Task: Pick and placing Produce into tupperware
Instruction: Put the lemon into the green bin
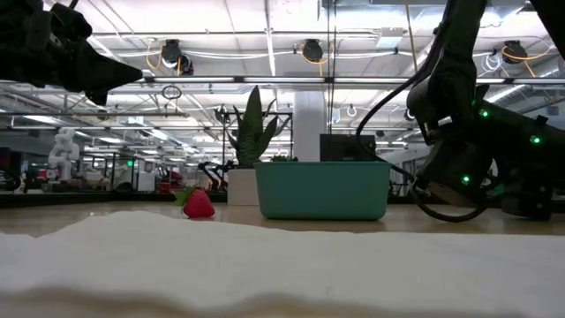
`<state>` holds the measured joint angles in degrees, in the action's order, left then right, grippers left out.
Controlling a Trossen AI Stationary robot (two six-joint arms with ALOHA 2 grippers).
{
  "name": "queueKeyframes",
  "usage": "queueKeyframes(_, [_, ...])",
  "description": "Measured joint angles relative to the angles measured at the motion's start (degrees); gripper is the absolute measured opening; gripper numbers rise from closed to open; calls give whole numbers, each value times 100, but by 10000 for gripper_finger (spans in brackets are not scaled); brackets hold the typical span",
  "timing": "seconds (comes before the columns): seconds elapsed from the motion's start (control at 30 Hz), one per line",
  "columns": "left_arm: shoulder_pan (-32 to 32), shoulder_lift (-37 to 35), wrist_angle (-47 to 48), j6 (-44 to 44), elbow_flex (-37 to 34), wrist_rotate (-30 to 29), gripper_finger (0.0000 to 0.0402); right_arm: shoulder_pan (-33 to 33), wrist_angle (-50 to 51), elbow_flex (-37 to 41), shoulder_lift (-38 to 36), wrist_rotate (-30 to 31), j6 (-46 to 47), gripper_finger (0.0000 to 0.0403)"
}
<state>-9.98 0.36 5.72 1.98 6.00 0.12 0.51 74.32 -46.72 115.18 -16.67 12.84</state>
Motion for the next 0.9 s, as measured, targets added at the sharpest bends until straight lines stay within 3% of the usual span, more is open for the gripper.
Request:
queueKeyframes(0.47, [0,0,2,-24,0,0,21,-24,-110,-4,-4,-74,584,272])
queueKeyframes(0.9, [0,0,4,-28,0,0,21,0,-62,-4,7,-4,587,182])
